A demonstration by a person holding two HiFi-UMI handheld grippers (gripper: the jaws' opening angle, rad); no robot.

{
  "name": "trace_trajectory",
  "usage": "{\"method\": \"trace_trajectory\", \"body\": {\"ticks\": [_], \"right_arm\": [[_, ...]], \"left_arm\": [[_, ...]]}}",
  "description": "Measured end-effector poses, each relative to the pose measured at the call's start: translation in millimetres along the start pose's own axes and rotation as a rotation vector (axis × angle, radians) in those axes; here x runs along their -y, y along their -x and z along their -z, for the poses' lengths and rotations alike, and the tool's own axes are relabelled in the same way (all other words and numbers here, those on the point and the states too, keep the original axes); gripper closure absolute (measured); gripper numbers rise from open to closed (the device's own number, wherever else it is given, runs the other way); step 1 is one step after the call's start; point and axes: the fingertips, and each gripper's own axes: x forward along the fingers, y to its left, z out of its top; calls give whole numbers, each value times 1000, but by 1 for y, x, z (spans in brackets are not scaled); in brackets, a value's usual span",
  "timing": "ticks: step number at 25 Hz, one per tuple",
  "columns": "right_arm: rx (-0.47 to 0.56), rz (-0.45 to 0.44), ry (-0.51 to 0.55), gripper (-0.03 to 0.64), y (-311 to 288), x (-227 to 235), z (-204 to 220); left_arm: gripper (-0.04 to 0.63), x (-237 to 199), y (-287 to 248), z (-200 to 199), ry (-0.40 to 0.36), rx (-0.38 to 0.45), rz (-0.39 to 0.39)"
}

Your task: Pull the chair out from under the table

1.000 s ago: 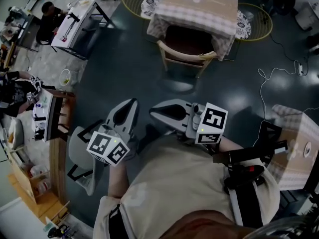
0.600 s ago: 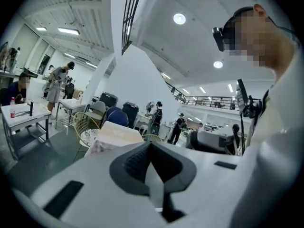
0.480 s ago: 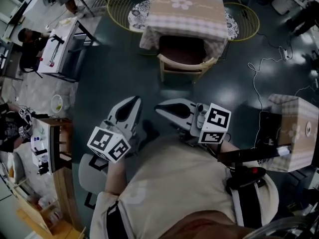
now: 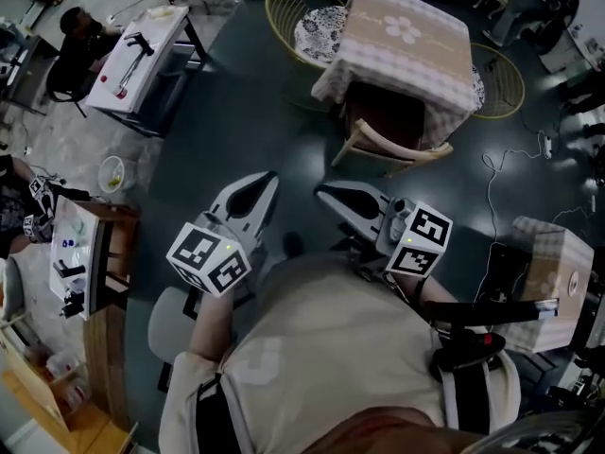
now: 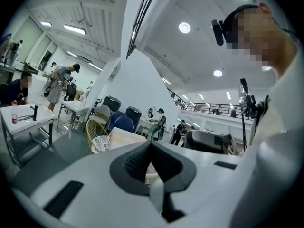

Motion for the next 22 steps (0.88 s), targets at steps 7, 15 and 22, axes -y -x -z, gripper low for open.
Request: {"method": "trace_trajectory", "body": {"ticks": [7,15,22], "right_arm": [[-92,-63,10,607,-63,-1,3],[-99,-124,-37,607,-109,62,-23],[-47,-125,-99,607,-126,149,-64]], "left_arm": [[589,-36,19,-21,-11,44,-62],[589,-96,-14,-34,-14,-10,-155],[589,-150,-100,-67,-36,-67,-156]]}}
